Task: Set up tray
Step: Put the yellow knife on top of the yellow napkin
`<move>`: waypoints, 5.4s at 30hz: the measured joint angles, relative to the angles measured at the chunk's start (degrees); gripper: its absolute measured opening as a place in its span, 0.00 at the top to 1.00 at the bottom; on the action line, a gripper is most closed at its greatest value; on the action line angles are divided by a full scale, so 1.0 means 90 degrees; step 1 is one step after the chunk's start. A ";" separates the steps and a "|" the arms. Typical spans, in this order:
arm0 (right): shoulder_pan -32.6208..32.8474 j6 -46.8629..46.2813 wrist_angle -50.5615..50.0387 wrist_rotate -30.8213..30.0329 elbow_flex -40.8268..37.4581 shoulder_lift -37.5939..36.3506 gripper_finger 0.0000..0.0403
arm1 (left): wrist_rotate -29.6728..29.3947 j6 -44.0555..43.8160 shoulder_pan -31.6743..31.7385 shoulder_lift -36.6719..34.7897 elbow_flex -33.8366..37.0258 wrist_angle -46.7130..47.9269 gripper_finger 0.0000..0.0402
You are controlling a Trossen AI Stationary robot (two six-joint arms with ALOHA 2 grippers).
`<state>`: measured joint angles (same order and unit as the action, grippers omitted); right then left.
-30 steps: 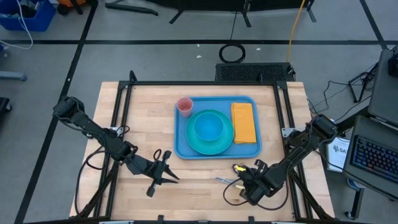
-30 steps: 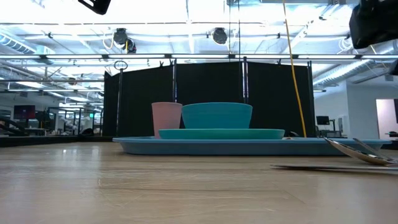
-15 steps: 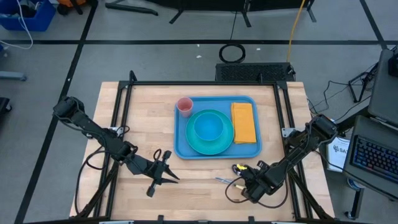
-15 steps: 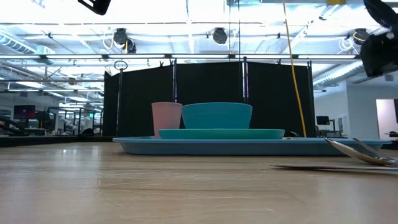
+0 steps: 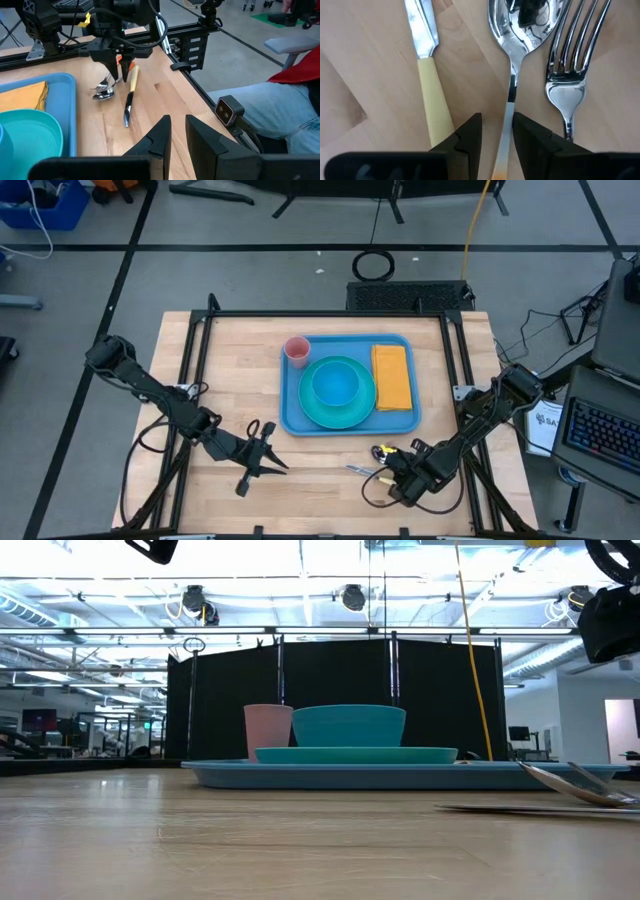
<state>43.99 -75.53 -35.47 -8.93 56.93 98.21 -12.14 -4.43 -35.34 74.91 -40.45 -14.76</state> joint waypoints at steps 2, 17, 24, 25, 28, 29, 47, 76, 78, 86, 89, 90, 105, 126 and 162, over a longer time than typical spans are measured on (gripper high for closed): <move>-0.0005 -0.0057 -0.0011 0.0003 0.0000 0.0000 0.76 | 0.0002 0.0000 0.0000 0.0000 0.0000 -0.0002 0.84; -0.0015 0.0156 0.0025 -0.0067 0.0051 -0.0188 0.80 | 0.0000 0.0015 0.0000 0.0000 0.0000 -0.0001 0.84; -0.0005 0.0579 0.0592 -0.0507 0.0061 -0.0480 0.83 | 0.0000 0.0027 0.0000 0.0000 0.0000 0.0000 0.84; -0.0005 0.0702 0.0805 -0.0503 0.0061 -0.0473 0.83 | 0.0000 0.0027 0.0000 0.0000 0.0000 0.0002 0.84; -0.0005 0.0933 0.1263 -0.0481 0.0063 -0.0330 0.83 | 0.0000 0.0022 0.0000 0.0000 -0.0001 0.0011 0.84; -0.0003 0.0943 0.1253 -0.0478 0.0061 -0.0285 0.82 | 0.0001 0.0023 0.0000 0.0000 0.0000 0.0012 0.84; -0.0002 0.0415 0.2037 -0.0158 -0.0493 -0.0187 0.71 | 0.0001 0.0009 0.0000 0.0000 0.0000 0.0012 0.84; 0.0019 0.0926 0.2378 0.0380 -0.0630 0.0491 0.94 | 0.0000 0.0044 0.0000 0.0000 0.0000 0.0004 0.84; 0.0019 0.0901 0.2376 0.0407 -0.0631 0.0498 0.94 | 0.0000 0.0029 0.0000 0.0000 0.0000 0.0005 0.84; 0.0027 0.1010 0.2362 0.0399 -0.0634 0.0505 0.99 | 0.0000 0.0031 0.0000 0.0000 0.0000 0.0007 0.84; 0.0027 0.1028 0.2367 0.0386 -0.0636 0.0505 0.99 | 0.0000 0.0031 0.0000 0.0000 0.0000 0.0005 0.84; 0.0028 0.1051 0.2360 0.0370 -0.0636 0.0505 0.99 | 0.0000 0.0031 0.0000 0.0000 0.0000 0.0006 0.84; 0.0032 0.1496 0.2943 -0.0238 -0.0657 0.0151 0.92 | 0.0000 0.0034 0.0000 0.0000 0.0000 0.0007 0.84; 0.0138 0.2159 0.2679 -0.0346 -0.0629 0.0604 0.70 | -0.0003 0.0079 0.0000 0.0002 0.0000 0.0018 0.84; 0.0175 0.2531 0.2578 -0.1050 -0.0665 0.0058 0.94 | -0.0047 0.0080 0.0000 0.0002 -0.0001 0.0024 0.84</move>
<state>45.56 -52.75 -12.27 -18.38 50.94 98.73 -12.56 -3.70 -35.33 74.94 -40.45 -14.55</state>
